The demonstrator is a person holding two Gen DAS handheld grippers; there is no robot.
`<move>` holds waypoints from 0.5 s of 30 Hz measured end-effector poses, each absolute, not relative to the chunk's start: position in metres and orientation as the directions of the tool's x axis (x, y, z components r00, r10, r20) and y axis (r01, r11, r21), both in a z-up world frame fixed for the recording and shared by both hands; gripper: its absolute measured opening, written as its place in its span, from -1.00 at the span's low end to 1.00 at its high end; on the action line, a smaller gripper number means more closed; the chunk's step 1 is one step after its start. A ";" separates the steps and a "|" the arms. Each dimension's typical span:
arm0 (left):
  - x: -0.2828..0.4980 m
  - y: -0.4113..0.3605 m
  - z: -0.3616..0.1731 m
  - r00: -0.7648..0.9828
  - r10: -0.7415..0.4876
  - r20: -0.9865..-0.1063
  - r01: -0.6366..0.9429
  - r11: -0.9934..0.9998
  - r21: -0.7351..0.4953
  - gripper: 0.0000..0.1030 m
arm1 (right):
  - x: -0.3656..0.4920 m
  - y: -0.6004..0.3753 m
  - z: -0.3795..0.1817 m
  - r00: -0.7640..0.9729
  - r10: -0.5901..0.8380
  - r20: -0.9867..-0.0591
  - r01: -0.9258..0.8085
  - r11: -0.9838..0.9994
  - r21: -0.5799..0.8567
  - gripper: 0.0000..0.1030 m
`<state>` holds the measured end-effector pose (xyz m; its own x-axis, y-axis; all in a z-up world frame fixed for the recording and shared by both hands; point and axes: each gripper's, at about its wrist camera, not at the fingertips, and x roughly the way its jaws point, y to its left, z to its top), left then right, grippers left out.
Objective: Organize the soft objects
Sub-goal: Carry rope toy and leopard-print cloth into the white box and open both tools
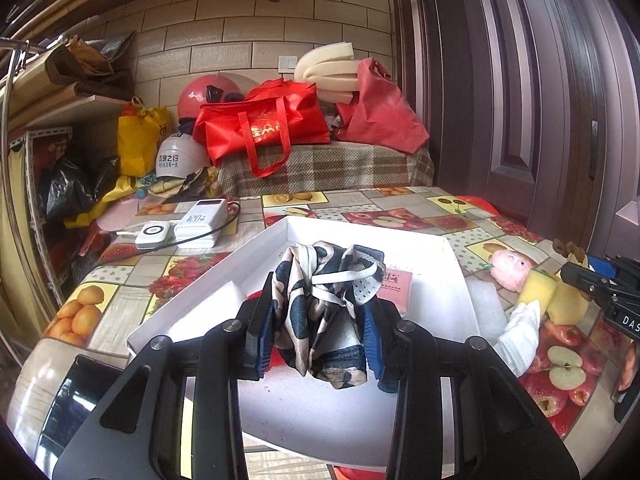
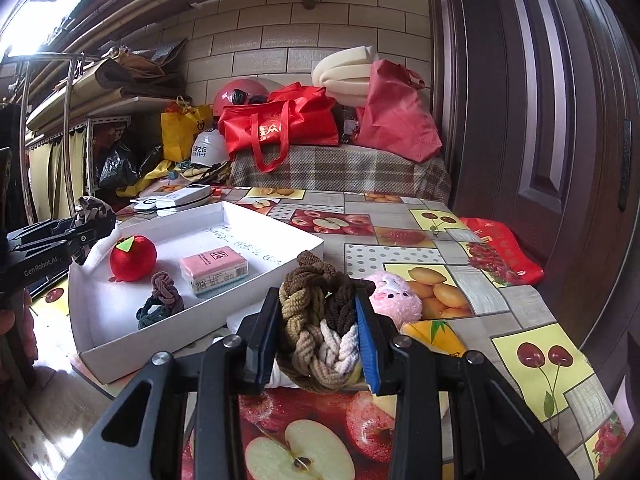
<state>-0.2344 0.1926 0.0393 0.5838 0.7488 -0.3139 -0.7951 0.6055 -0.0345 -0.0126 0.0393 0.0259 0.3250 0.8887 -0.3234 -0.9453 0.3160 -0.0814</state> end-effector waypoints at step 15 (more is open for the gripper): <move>-0.239 0.205 0.038 0.562 0.757 -0.333 -0.815 0.576 -0.064 -0.30 | -0.056 0.083 0.024 0.217 0.912 -0.347 -0.976 0.196 -0.095 -0.31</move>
<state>-0.2389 0.2051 0.0378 0.5621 0.7571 -0.3328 -0.8146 0.5765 -0.0644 -0.0564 0.0827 0.0235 0.2167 0.9123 -0.3474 -0.9761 0.1957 -0.0948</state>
